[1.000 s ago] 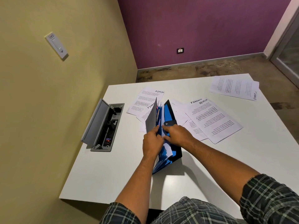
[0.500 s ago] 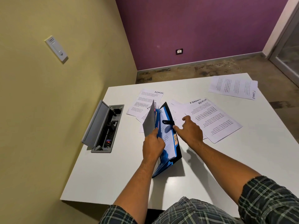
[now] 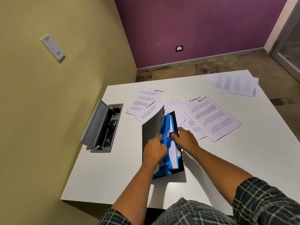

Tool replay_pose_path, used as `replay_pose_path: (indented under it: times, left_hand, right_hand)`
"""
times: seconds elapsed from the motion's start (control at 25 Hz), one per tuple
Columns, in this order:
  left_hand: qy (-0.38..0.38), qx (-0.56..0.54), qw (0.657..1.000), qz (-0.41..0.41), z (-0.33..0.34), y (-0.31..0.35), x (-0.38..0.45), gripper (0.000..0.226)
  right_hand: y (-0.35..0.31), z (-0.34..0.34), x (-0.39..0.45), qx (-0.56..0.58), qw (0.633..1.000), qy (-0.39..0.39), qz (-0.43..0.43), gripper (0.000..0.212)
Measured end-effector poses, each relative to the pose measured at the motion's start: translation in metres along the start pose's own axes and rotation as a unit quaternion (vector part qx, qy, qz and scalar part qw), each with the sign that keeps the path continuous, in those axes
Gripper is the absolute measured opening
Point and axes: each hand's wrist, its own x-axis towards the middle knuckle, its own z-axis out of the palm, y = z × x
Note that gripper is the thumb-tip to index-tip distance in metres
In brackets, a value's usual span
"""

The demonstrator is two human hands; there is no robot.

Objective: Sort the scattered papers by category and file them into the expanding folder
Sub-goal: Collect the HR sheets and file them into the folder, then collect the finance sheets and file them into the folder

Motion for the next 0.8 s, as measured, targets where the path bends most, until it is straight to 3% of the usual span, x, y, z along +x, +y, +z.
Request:
replay_pose_path:
  times: [0.16,0.36,0.64,0.8]
  left_hand:
    - [-0.009,0.105,0.994,0.010,0.009,0.000,-0.008,0.036]
    - [-0.059,0.211,0.975,0.025,0.028,-0.002,-0.021,0.042]
    - [-0.108,0.295,0.949,0.033,0.051,-0.018,-0.032,0.058]
    - [-0.149,0.285,0.947,0.023,0.063,-0.026,-0.033,0.055]
  right_hand:
    - [0.004,0.017,-0.008,-0.011,0.999,-0.048,-0.007,0.047]
    - [0.014,0.046,-0.012,-0.047,0.996,-0.075,-0.024,0.035]
    - [0.039,0.066,-0.017,-0.033,0.987,-0.158,-0.027,0.029]
    - [0.051,0.068,-0.015,-0.031,0.982,-0.188,0.011,0.019]
